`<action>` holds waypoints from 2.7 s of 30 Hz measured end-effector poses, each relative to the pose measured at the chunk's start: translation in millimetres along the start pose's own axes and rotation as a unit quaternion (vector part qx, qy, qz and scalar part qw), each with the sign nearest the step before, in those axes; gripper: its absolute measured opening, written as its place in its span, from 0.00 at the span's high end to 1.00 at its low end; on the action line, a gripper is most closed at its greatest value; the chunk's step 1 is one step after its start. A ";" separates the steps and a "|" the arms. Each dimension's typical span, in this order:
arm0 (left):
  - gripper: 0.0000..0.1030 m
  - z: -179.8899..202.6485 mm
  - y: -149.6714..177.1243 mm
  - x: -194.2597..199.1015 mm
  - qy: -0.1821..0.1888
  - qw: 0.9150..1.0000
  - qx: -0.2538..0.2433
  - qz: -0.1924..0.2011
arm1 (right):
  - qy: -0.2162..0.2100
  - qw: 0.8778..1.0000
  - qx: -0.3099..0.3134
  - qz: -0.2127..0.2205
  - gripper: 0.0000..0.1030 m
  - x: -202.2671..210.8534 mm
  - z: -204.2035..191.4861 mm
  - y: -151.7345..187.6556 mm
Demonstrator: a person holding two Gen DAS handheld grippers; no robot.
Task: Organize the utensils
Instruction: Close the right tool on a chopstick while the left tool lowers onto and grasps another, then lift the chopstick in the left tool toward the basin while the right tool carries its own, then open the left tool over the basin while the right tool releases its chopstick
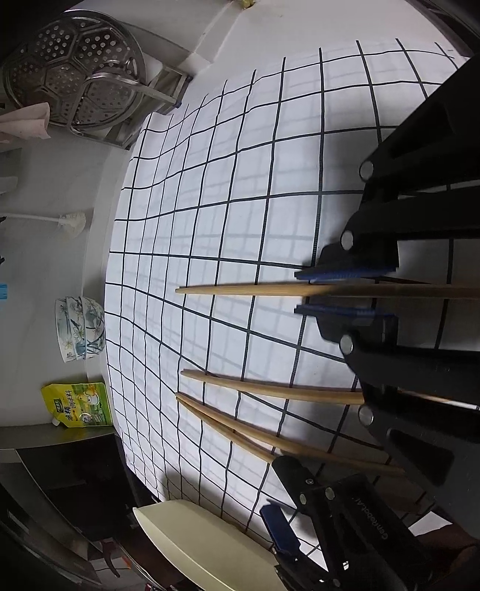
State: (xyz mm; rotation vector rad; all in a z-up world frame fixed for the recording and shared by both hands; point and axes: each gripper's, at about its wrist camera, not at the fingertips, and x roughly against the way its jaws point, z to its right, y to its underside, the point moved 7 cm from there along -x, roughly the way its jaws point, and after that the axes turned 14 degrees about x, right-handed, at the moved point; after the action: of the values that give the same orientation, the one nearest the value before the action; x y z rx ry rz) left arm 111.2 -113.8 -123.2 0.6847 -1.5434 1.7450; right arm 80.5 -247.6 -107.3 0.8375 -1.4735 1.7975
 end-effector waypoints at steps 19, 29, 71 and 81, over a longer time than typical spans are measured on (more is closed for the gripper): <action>0.93 -0.5 -9.8 23.8 0.027 1.000 -0.001 -0.011 | -0.050 0.996 -0.067 0.033 0.94 17.0 11.5 -1.3; 0.93 -17.0 -33.0 64.6 0.051 0.998 0.010 0.018 | -0.076 0.991 -0.085 0.077 0.94 51.4 -4.2 -18.4; 0.93 -278.6 -109.7 65.8 -0.053 0.984 0.151 0.078 | -0.239 0.966 0.072 0.060 0.94 15.9 -290.3 -192.9; 0.82 -283.3 -108.7 55.0 -0.070 0.983 0.155 0.063 | -0.239 0.968 0.071 0.037 0.92 -1.8 -290.5 -185.3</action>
State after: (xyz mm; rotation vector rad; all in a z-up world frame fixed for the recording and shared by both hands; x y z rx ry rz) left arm 179.6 179.3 -56.4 0.8964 -1.4469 2.0978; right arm 212.1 65.8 -51.2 1.3790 -1.6982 1.8544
